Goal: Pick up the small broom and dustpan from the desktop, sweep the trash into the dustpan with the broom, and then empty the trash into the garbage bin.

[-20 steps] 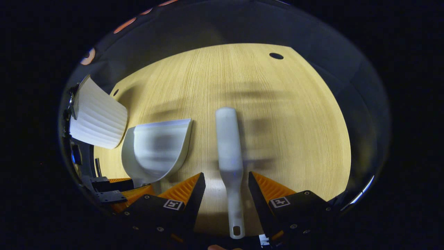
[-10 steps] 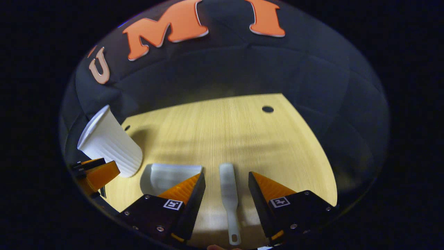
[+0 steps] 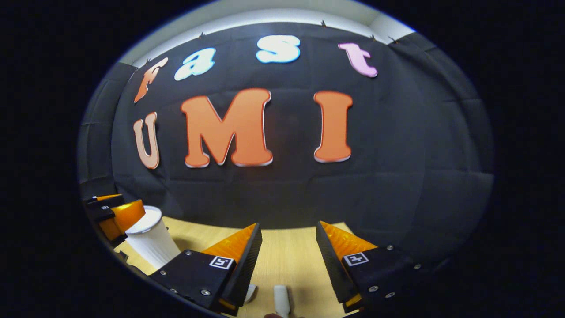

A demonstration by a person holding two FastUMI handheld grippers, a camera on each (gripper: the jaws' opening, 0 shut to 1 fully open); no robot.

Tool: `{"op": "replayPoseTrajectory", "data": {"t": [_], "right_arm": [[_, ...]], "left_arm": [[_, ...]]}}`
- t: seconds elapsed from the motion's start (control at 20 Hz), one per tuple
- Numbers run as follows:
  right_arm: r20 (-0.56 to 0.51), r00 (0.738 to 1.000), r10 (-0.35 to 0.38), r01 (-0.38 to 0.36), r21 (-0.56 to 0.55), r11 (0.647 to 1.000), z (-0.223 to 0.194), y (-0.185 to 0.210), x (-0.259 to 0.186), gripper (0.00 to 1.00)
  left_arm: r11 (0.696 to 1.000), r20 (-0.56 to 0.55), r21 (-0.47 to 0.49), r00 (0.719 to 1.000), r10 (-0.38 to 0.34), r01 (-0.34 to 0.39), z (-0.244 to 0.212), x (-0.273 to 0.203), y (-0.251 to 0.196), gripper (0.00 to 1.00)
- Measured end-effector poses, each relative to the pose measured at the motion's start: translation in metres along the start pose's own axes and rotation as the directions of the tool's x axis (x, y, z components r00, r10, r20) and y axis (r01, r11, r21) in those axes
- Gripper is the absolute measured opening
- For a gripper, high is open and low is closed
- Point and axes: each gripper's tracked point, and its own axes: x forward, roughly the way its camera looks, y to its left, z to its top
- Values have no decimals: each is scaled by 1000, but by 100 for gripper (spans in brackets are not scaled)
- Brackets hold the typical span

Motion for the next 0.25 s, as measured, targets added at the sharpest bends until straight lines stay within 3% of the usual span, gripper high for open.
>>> {"op": "replayPoseTrajectory", "data": {"t": [0.15, 0.25], "right_arm": [[80, 997, 6, -5, -9, 1000, 36, 4, -10, 75], [129, 992, 5, -4, -4, 1000, 47, 0, -20, 75]], "left_arm": [[999, 147, 39, 989, 6, -12, 12, -2, 1, 92], [999, 168, 36, 986, 7, -13, 6, -1, -2, 89]]}}
